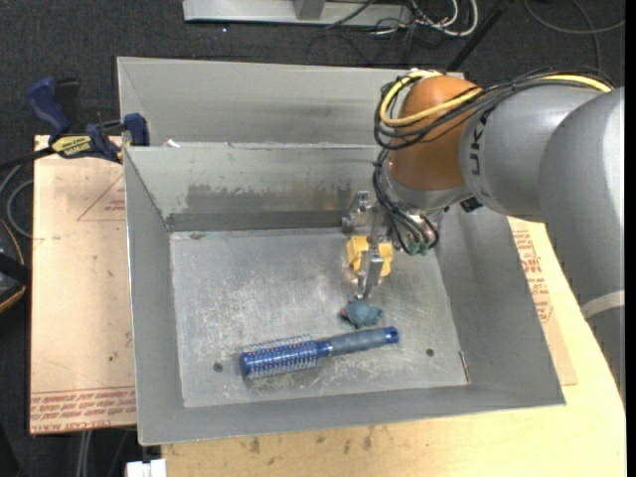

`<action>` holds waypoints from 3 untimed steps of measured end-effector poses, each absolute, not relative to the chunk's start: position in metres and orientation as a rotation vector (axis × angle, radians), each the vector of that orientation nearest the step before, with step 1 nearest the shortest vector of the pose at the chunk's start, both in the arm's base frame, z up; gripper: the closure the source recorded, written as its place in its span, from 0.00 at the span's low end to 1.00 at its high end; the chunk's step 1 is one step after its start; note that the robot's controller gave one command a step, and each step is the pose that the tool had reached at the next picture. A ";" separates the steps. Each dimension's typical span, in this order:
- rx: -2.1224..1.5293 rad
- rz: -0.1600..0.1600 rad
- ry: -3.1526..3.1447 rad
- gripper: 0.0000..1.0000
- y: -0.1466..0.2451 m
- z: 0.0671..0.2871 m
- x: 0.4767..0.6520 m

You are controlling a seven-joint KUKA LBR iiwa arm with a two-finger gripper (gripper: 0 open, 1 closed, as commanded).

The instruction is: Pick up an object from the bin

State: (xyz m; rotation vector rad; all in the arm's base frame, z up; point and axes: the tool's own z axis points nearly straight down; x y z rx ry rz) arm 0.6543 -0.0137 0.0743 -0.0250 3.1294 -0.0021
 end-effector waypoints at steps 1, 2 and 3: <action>0.031 0.007 3.133 0.00 -0.045 0.074 0.659; 0.027 0.001 3.125 1.00 -0.046 0.075 0.660; 0.027 0.001 3.130 1.00 -0.046 0.140 0.663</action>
Offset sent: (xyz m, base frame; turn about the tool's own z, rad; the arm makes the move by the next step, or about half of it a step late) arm 0.0013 -0.0332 -0.0043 0.0331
